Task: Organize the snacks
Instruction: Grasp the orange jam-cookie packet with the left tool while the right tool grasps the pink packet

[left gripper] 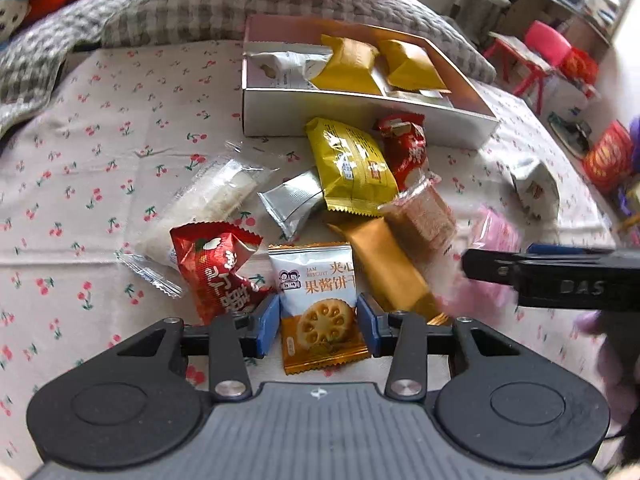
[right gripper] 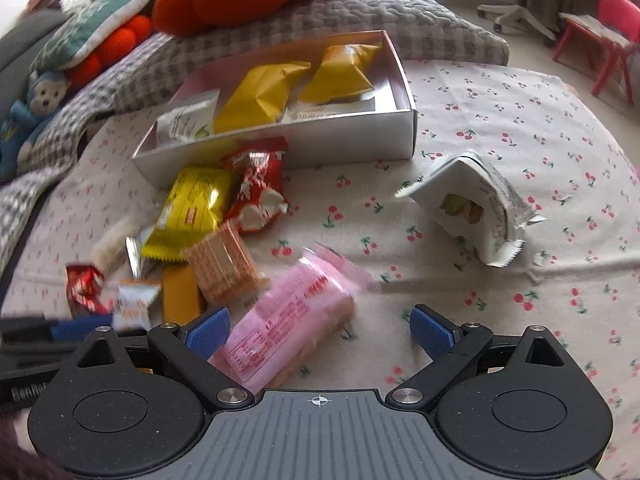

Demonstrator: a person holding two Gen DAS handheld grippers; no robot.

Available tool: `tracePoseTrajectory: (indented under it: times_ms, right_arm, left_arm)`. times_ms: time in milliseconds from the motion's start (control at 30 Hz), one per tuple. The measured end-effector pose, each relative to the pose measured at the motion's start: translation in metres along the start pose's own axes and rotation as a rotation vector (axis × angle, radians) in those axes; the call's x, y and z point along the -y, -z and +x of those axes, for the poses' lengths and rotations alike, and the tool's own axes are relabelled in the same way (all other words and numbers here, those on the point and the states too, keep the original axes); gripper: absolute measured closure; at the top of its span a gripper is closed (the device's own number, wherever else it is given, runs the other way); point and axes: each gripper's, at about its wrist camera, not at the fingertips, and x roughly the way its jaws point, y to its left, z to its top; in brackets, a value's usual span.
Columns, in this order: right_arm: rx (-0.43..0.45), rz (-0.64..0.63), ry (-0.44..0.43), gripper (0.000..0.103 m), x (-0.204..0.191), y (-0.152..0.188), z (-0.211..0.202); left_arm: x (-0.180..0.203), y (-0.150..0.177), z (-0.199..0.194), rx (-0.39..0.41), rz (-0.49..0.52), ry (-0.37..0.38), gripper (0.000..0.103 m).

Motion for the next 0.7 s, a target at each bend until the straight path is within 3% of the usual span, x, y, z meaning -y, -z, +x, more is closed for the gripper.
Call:
tracePoseTrajectory:
  times_ms: [200,367,533,700]
  right_arm:
    - [0.039,-0.113,0.033,0.005,0.011,0.012,-0.015]
    - [0.064,-0.105,-0.031,0.005,0.012,0.019,-0.016]
    - [0.063,-0.134,-0.068,0.005,0.0,0.026,-0.008]
    - [0.097,-0.167,-0.028,0.007,-0.006,0.029,-0.005]
  left_arm:
    - [-0.003,0.015,-0.004,0.07,0.11,0.053,0.057]
    - [0.007,0.025,-0.003,0.119,0.16,0.058,0.044]
    - [0.017,0.027,-0.001,0.138,0.192,0.022,0.047]
    - [0.008,0.025,-0.002,0.15,0.12,0.023,0.057]
